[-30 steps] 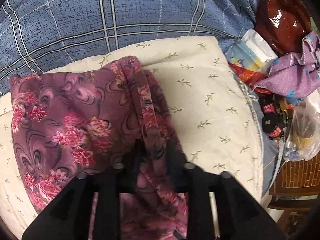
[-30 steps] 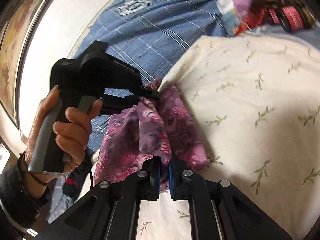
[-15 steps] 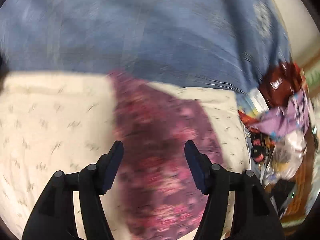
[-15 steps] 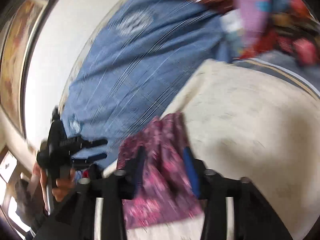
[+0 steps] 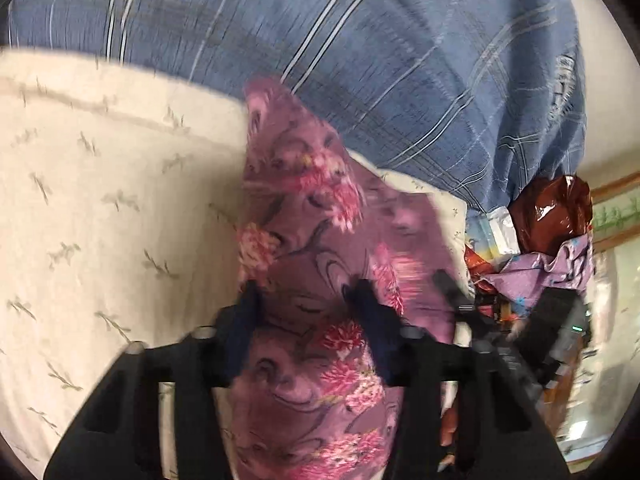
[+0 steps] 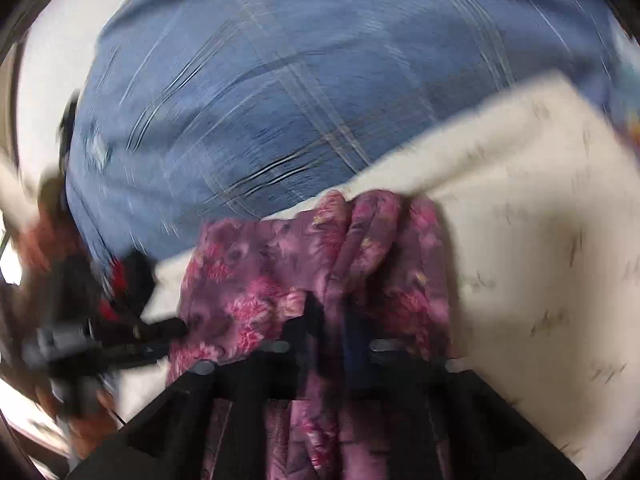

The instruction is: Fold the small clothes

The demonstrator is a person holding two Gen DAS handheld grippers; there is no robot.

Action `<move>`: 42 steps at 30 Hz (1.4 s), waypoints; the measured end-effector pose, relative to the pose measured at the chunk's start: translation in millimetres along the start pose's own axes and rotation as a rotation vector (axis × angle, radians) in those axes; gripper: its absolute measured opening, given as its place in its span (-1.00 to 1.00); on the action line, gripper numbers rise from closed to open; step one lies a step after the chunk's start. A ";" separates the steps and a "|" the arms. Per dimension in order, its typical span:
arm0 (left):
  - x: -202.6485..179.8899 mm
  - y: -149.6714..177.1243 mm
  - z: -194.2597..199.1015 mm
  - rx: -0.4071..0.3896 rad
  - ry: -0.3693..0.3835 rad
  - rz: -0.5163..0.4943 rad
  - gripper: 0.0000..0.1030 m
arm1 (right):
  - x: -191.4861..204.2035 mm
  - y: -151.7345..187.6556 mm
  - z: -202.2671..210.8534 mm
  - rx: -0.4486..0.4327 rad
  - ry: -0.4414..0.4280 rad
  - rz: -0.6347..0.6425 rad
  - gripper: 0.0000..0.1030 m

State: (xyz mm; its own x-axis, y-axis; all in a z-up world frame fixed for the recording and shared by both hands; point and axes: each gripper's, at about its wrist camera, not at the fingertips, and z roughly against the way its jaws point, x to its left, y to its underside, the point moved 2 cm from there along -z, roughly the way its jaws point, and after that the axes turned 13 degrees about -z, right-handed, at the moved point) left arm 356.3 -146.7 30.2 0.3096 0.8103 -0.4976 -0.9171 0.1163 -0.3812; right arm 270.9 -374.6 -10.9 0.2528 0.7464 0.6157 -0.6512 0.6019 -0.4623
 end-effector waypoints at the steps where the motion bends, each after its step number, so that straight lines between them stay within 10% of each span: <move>1: -0.3 0.8 3.0 -0.018 -0.021 -0.017 -0.40 | 1.0 -1.6 15.5 -0.055 -0.033 -0.001 -0.84; 4: 2.6 0.9 -13.5 0.009 -0.092 -0.038 -0.65 | -19.5 -3.7 27.5 -0.104 -0.002 -0.056 -0.84; 18: -30.4 9.5 -46.3 0.006 -0.261 -0.153 -0.59 | -64.4 6.6 -7.8 -0.018 0.073 -0.177 -0.81; 28: -64.1 50.2 -3.8 -0.022 -0.311 -0.250 -0.26 | -51.9 34.9 46.9 -0.002 -0.008 -0.226 -0.18; 32: -63.9 72.9 1.7 -0.008 -0.331 -0.277 -0.26 | -41.6 56.5 46.5 0.021 0.020 -0.168 -0.19; 35: -65.8 85.0 7.6 -0.005 -0.332 -0.287 -0.26 | -25.0 61.4 52.8 -0.007 0.074 -0.060 -0.75; 39: -64.1 96.7 9.1 -0.017 -0.346 -0.321 -0.20 | -14.9 62.9 81.5 -0.109 0.016 -0.019 -0.80; 42: -61.3 100.3 0.4 0.004 -0.353 -0.313 -0.14 | -35.9 69.0 58.7 -0.044 0.128 -0.028 -0.79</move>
State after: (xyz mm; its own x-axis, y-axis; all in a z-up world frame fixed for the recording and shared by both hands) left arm 245.2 -184.5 22.7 0.4677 0.8816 -0.0640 -0.7947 0.3877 -0.4671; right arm 175.0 -376.5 -27.4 0.3614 0.7575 0.5436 -0.6114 0.6327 -0.4752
